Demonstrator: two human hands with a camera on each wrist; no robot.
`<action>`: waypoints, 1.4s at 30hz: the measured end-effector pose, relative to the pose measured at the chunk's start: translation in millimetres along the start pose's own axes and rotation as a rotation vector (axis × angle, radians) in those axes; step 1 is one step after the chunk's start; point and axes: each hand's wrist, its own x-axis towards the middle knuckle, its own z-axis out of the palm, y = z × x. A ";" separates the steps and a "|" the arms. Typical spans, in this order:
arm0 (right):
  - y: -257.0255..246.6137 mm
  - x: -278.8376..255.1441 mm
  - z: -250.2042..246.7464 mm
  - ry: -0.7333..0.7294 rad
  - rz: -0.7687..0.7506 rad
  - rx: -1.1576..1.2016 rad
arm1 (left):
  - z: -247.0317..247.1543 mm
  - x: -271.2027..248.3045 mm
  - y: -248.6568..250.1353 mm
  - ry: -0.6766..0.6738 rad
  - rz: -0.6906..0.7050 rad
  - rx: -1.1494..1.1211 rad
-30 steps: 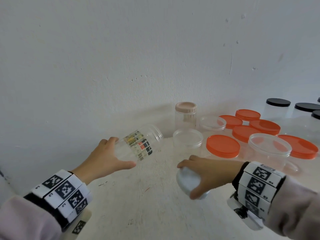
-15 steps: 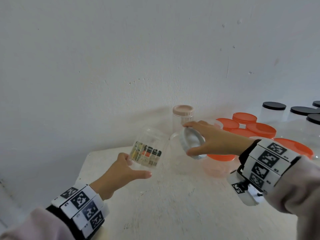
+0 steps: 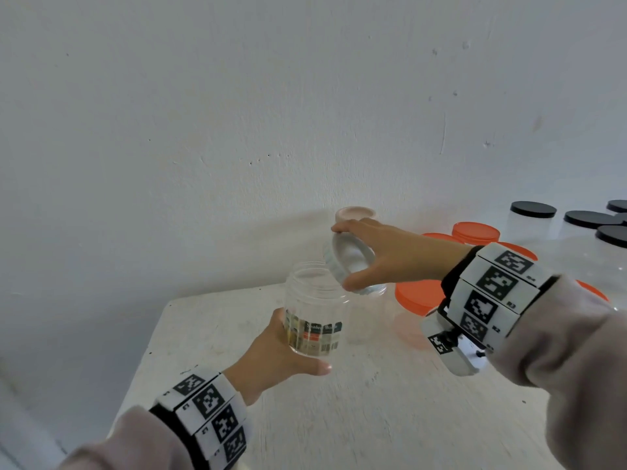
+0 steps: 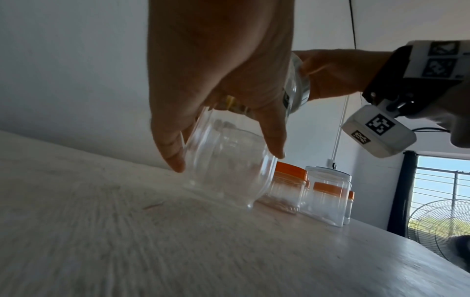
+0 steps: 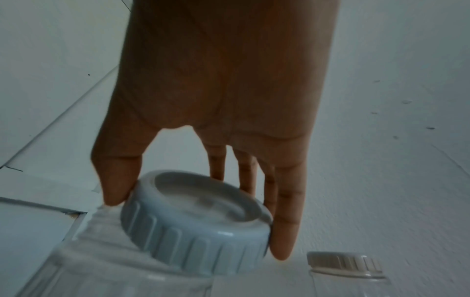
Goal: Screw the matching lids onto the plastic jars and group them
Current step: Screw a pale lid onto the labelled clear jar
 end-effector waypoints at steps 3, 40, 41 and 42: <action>-9.2 2.7 -4.4 -0.087 -0.010 -0.050 | 4.9 0.1 -3.7 -0.032 -0.023 0.000; -55.5 34.2 8.8 -0.368 0.066 -0.374 | 9.3 -10.0 12.7 -0.011 0.201 -0.191; -55.4 35.0 7.6 -0.391 0.063 -0.362 | 9.1 -9.8 12.3 -0.009 0.197 -0.183; -55.9 35.4 5.5 -0.421 0.054 -0.334 | 9.1 -9.3 11.6 -0.009 0.201 -0.174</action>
